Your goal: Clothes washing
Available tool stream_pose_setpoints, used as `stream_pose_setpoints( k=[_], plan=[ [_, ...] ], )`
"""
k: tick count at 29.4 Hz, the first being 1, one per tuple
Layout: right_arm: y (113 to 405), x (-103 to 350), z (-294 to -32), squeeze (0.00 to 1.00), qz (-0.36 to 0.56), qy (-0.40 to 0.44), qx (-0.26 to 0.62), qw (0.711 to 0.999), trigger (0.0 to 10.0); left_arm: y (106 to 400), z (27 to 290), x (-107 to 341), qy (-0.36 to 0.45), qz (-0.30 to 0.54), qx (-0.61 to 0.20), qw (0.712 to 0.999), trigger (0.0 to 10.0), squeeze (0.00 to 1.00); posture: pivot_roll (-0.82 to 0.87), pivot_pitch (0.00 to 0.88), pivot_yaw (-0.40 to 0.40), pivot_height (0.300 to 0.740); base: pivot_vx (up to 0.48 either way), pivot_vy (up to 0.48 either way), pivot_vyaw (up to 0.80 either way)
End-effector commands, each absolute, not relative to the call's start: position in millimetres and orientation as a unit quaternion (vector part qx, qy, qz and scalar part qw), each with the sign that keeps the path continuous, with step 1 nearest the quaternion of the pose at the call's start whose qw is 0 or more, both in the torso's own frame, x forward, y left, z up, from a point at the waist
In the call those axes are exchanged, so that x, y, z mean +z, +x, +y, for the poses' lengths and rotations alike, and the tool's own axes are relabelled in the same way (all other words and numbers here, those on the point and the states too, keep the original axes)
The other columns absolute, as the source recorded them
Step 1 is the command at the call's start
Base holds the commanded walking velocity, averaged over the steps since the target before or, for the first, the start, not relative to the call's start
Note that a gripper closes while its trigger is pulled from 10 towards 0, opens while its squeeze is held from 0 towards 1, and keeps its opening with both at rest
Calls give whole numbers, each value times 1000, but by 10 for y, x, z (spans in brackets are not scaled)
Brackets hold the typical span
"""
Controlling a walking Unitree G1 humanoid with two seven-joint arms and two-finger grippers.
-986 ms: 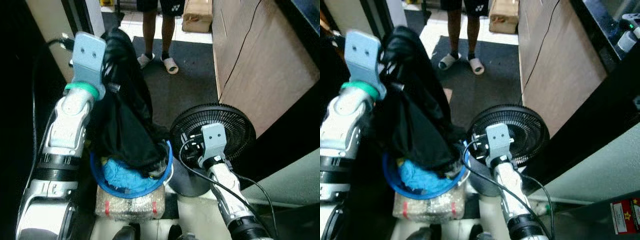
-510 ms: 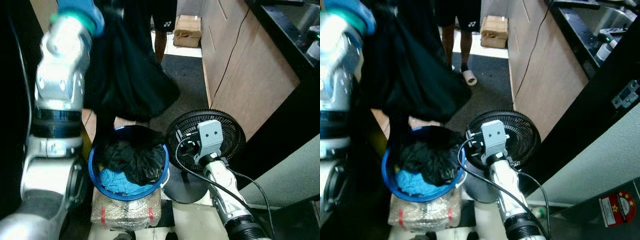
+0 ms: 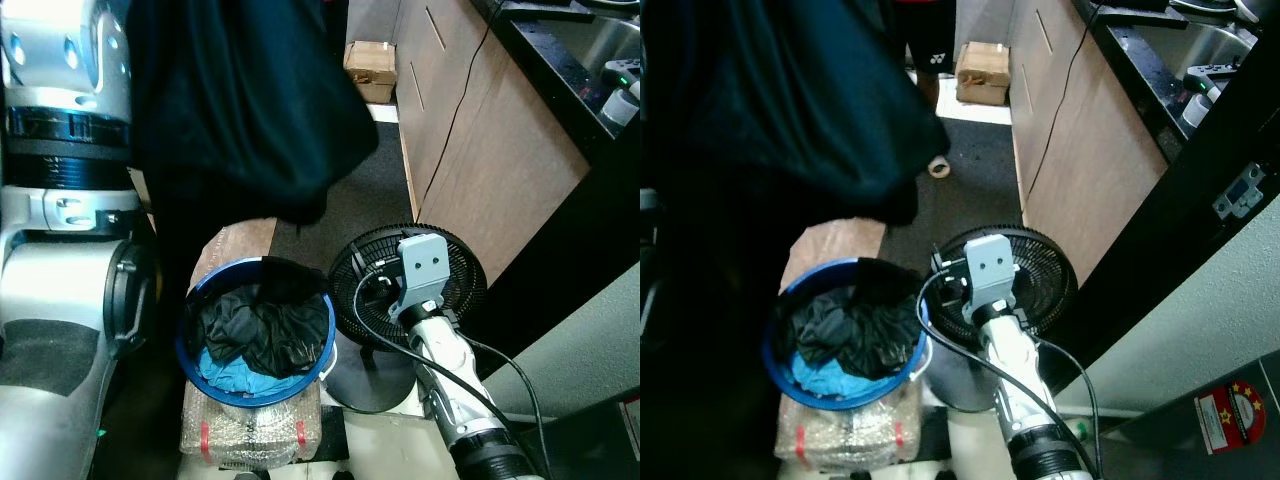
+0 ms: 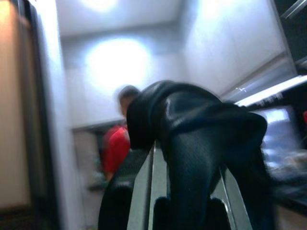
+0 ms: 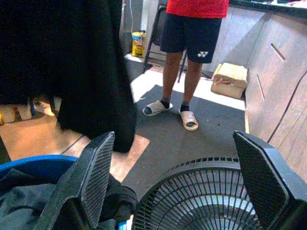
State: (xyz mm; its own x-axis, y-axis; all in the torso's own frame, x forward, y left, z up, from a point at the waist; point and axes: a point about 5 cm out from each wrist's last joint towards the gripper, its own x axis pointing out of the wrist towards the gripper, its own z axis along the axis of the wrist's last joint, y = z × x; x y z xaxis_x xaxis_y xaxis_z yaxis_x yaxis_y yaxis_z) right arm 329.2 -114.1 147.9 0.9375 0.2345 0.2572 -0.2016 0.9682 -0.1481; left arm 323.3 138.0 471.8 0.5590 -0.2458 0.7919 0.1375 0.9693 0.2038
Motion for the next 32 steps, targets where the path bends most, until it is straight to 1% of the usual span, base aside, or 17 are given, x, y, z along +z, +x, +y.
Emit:
stream_pose_setpoints(
  k=[1, 2, 5, 6, 8, 9, 10, 11, 12, 13, 14, 16, 19, 23, 27, 30, 32],
  plan=[
    [3269, 1431, -1161, 0, -127, -55, 107, 985, 10000, 3122, 1287, 4798, 60, -474, -136, 868, 10000, 0, 87, 44, 35, 740, 0, 0, 0],
    [3245, 1426, -1185, 0, -126, -56, 103, 985, 10000, 3101, 1205, 4559, 28, -444, -173, 879, 10000, 0, 81, 47, 38, 740, 0, 0, 0],
    [3245, 1426, -1185, 0, -126, -56, 103, 985, 10000, 3101, 1205, 4559, 28, -444, -173, 879, 10000, 0, 81, 47, 38, 740, 0, 0, 0],
    [3224, 1420, -1233, 0, -125, -58, 98, 986, 10000, 3040, 1139, 4315, 16, -416, -193, 888, 10000, 0, 81, 48, 32, 740, 0, 0, 0],
    [3224, 1420, -1233, 0, -125, -58, 98, 986, 10000, 3040, 1139, 4315, 16, -416, -193, 888, 10000, 0, 81, 48, 32, 740, 0, 0, 0],
    [3224, 1433, -1290, 0, -126, -61, 91, 986, 10000, 2993, 1092, 4052, 26, -383, -198, 902, 10000, 0, 103, 44, 19, 740, 0, 0, 0],
    [3224, 1433, -1290, 0, -126, -61, 91, 986, 10000, 2993, 1092, 4052, 26, -383, -198, 902, 10000, 0, 103, 44, 19, 740, 0, 0, 0],
    [3242, 1470, -1334, 0, -130, -63, 84, 986, 10000, 2999, 1091, 3835, 38, -351, -188, 916, 10000, 0, 104, 42, 15, 740, 0, 0, 0],
    [3242, 1470, -1334, 0, -130, -63, 84, 986, 10000, 2999, 1091, 3835, 38, -351, -188, 916, 10000, 0, 104, 42, 15, 740, 0, 0, 0],
    [3267, 1532, -1367, 0, -138, -64, 78, 985, 10000, 3035, 1120, 3675, 51, -327, -170, 928, 10000, 0, 112, 37, 10, 740, 0, 0, 0],
    [3267, 1532, -1367, 0, -138, -64, 78, 985, 10000, 3035, 1120, 3675, 51, -327, -170, 928, 10000, 0, 112, 37, 10, 740, 0, 0, 0],
    [3309, 1755, -1409, 0, -171, -62, 66, 981, 10000, 3097, 1242, 3504, 64, -306, -136, 940, 10000, 0, 109, 31, 12, 740, 0, 0, 0],
    [3318, 1920, -1446, 0, -197, -56, 51, 978, 10000, 3107, 1314, 3497, 73, -307, -122, 941, 10000, 0, 104, 28, 16, 740, 0, 0, 0],
    [3313, 1985, -1472, 0, -207, -53, 43, 976, 10000, 3106, 1329, 3529, 80, -312, -118, 939, 10000, 0, 104, 28, 16, 740, 0, 0, 0],
    [3259, 2228, -1547, 0, -247, -39, 22, 968, 10000, 3127, 1374, 3590, 83, -312, -102, 941, 10000, 0, 87, 13, 33, 740, 0, 0, 0],
    [3233, 2283, -1560, 0, -257, -37, 18, 966, 10000, 3133, 1382, 3572, 81, -308, -100, 943, 10000, 0, 83, 10, 36, 740, 0, 0, 0],
    [3178, 2330, -1590, 0, -267, -36, 13, 963, 10000, 3118, 1378, 3459, 78, -289, -95, 949, 10000, 0, 77, 9, 39, 740, 0, 0, 0]
  ],
)
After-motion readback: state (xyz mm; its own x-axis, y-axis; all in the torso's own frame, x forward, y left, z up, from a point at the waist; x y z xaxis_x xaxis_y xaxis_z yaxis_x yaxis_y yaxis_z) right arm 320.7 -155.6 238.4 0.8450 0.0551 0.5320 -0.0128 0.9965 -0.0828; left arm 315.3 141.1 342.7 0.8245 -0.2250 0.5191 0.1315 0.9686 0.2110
